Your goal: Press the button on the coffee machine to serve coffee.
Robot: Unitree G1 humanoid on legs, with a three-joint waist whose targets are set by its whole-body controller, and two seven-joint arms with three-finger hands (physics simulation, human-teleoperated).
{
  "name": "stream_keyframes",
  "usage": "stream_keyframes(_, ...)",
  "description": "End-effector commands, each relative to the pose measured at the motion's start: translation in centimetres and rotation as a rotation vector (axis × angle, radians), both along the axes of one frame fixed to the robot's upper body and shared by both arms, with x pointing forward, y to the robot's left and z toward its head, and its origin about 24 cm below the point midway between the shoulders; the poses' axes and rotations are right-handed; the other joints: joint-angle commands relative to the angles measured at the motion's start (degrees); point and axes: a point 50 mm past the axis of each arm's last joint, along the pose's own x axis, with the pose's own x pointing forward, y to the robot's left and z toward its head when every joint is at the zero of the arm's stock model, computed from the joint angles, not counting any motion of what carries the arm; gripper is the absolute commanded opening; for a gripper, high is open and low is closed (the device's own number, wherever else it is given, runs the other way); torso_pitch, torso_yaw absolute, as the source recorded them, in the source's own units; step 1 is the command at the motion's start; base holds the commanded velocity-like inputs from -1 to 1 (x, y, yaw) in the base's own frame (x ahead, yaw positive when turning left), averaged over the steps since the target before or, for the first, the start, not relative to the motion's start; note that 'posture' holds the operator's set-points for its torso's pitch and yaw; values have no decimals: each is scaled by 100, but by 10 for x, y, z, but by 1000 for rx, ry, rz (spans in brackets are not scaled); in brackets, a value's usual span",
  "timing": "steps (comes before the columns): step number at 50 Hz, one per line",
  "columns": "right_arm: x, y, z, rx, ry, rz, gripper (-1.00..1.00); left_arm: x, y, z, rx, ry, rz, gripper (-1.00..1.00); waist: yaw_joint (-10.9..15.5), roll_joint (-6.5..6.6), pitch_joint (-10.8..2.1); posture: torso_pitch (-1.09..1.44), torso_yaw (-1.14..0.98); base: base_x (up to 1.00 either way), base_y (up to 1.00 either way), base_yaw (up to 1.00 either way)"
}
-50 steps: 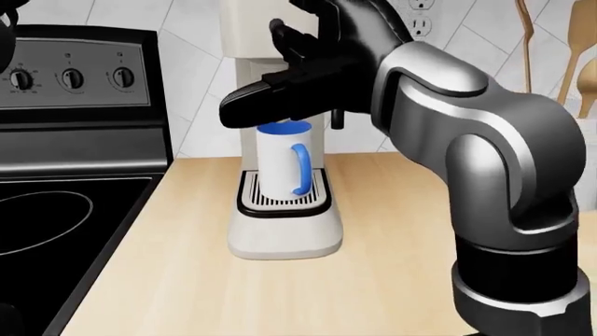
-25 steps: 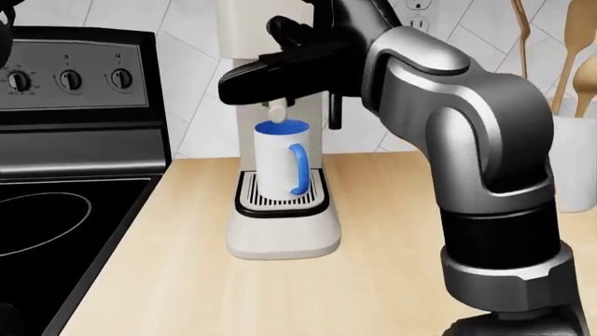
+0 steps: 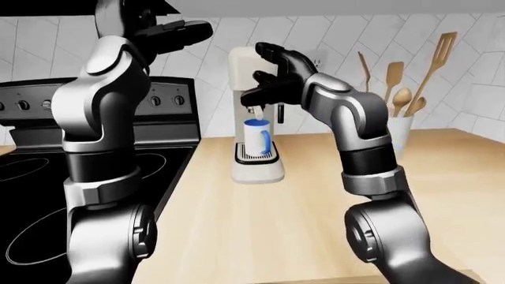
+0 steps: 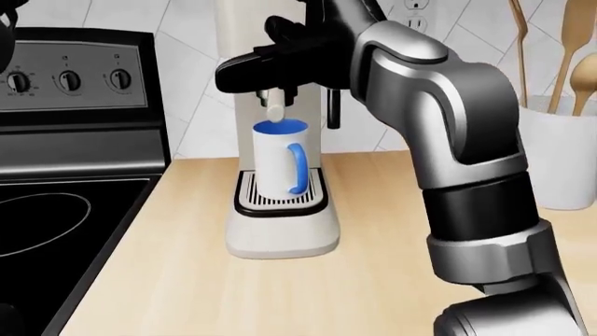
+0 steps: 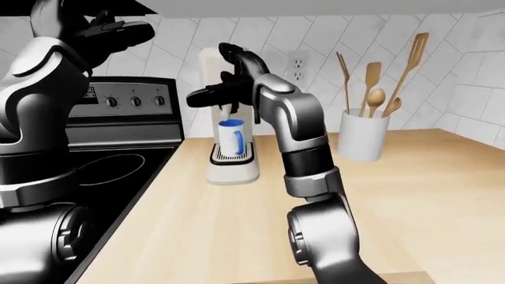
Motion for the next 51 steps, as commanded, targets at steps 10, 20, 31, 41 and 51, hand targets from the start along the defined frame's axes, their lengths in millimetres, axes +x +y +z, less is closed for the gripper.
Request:
stream_keyframes(10,6,0,21,30,-101,0,100,-6,-1,19,0,-79,-3,100,-1,32,-21,-68,0,0,0,0)
stream_keyframes(20,12,1,17,27,-104,7,100,-8,-1,20,-1,-81,-4,100,-7,41,-21,-68,0,0,0,0)
stream_keyframes(31,17,6,13,4,-114,9,100,-7,1,21,-4,-81,-1,100,-17,59,-24,-68,0,0,0,0)
stream_keyframes(41,20,6,11,2,-114,10,100,-6,0,22,-6,-83,-3,100,-13,55,-19,-68,0,0,0,0)
stream_keyframes(51,20,5,10,5,-114,12,100,-7,0,21,-6,-82,-4,100,0,51,-15,-68,0,0,0,0)
